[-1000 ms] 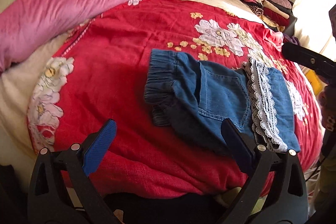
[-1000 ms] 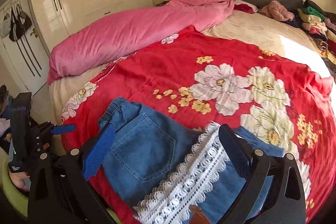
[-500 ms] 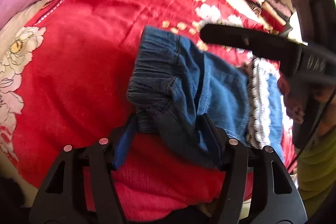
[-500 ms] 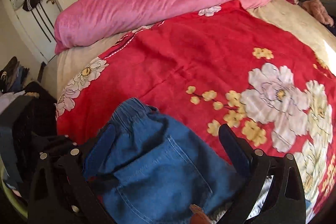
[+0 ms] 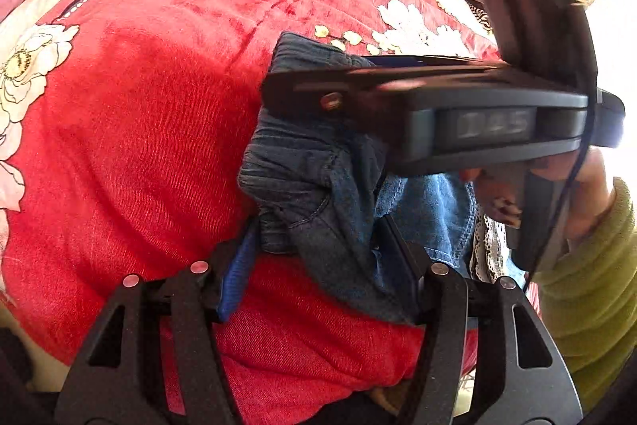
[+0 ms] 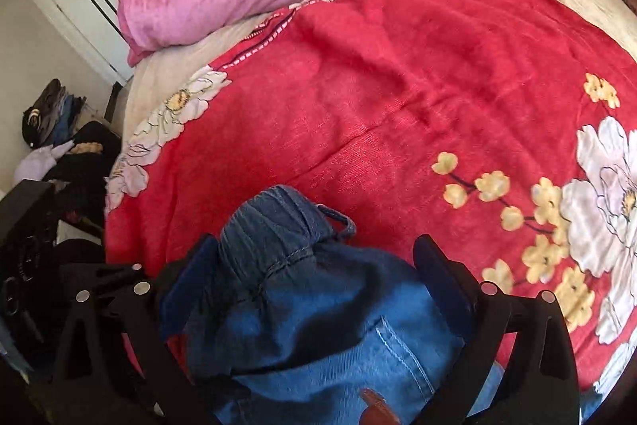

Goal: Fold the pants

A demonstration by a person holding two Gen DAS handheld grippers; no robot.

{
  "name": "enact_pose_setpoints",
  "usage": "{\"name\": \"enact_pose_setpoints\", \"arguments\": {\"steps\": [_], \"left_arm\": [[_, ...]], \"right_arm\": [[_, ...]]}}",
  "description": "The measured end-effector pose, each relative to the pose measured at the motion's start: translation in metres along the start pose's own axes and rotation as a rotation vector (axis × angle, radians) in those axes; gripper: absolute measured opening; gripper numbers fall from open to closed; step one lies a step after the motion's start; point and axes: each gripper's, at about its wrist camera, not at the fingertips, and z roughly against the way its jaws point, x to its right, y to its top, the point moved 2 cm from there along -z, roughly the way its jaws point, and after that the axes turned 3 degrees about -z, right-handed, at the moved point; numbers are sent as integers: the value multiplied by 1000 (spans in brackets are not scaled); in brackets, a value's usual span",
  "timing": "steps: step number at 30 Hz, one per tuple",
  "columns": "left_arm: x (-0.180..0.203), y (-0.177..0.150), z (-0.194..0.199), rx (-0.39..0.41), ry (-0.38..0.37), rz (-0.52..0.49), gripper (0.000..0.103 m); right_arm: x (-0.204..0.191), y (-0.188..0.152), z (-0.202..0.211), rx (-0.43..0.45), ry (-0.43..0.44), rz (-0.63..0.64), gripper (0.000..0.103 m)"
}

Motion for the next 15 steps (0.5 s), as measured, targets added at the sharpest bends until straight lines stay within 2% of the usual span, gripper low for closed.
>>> {"name": "enact_pose_setpoints", "arguments": {"steps": [2, 3, 4, 5, 7, 10, 15], "left_arm": [[-1, 1, 0, -2, 5, -2, 52], [-1, 2, 0, -3, 5, -2, 52], [-1, 2, -1, -2, 6, -1, 52], [-1, 2, -1, -2, 8, -1, 52], [0, 2, -1, -1, 13, -5, 52], [3, 0, 1, 15, 26, -19, 52], [14, -7, 15, 74, 22, -43, 61]], "right_arm": [[-2, -1, -7, 2, 7, 1, 97], [-4, -2, -10, 3, 8, 6, 85], [-5, -3, -11, 0, 25, 16, 59], [-8, -4, -11, 0, 42, 27, 50], [-14, -6, -3, 33, 20, 52, 41], [-13, -12, 24, 105, 44, 47, 32], [1, -33, 81, 242, 106, -15, 31]]}}
